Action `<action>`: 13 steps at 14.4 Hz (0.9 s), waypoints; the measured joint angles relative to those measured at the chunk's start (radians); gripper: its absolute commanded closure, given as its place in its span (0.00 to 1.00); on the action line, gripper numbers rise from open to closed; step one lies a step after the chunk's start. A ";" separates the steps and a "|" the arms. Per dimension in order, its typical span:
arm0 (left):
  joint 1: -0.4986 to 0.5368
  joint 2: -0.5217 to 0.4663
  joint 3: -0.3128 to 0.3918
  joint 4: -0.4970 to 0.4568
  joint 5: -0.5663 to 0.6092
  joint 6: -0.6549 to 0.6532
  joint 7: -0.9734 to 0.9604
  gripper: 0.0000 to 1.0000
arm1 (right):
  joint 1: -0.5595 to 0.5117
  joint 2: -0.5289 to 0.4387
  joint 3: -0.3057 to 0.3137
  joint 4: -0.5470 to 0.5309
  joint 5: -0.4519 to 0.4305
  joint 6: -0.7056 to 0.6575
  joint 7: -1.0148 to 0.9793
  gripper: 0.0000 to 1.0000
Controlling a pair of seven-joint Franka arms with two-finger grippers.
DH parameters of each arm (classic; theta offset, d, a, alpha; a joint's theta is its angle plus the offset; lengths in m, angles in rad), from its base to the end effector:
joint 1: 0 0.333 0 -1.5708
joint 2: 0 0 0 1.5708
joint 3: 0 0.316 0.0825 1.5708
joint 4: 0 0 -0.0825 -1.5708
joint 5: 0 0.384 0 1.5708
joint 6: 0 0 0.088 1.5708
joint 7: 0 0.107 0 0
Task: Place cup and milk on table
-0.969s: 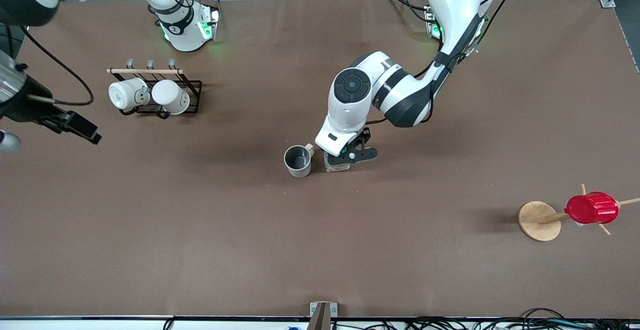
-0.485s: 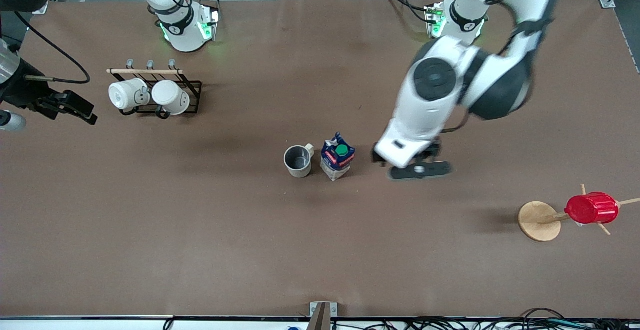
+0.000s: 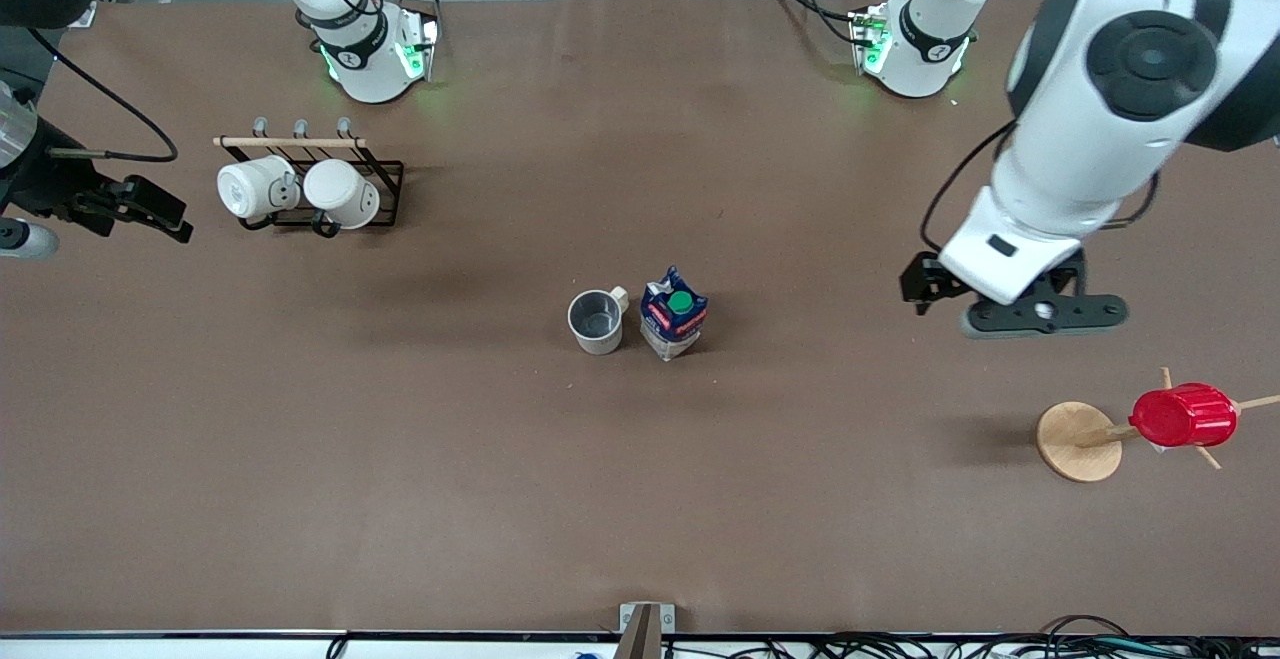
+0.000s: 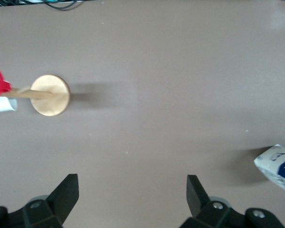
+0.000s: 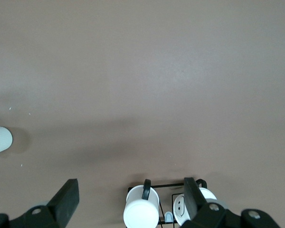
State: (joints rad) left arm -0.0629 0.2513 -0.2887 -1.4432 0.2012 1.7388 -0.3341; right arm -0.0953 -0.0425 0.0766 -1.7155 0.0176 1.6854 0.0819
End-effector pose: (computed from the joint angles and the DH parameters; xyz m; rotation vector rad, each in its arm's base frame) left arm 0.6145 -0.1833 0.5564 -3.0349 0.0535 -0.1437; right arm 0.5487 -0.0078 0.5892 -3.1228 0.1603 -0.0185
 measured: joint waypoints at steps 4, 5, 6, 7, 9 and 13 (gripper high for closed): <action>0.129 -0.061 -0.001 0.000 -0.084 -0.098 0.206 0.00 | 0.000 -0.001 0.003 0.000 0.000 -0.003 -0.026 0.03; 0.162 -0.082 -0.001 -0.001 -0.107 -0.123 0.261 0.00 | 0.000 -0.001 0.004 0.001 0.000 -0.003 -0.029 0.03; 0.196 -0.102 -0.001 -0.004 -0.140 -0.141 0.310 0.00 | 0.000 -0.002 0.004 0.003 0.000 -0.002 -0.031 0.03; 0.225 -0.123 -0.001 -0.016 -0.170 -0.152 0.352 0.00 | 0.000 -0.003 0.004 0.007 0.000 -0.001 -0.032 0.03; 0.245 -0.167 0.015 -0.060 -0.195 -0.156 0.393 0.00 | 0.000 -0.005 0.006 0.025 0.000 0.000 -0.035 0.03; 0.202 -0.275 0.074 -0.192 -0.199 -0.156 0.395 0.00 | 0.000 -0.005 0.008 0.065 0.000 -0.002 -0.055 0.03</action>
State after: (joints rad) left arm 0.1388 -0.0237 -0.2145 -1.6355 0.0018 1.5831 0.0606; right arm -0.0952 -0.0473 0.0851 -1.6500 0.0176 1.6829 0.0272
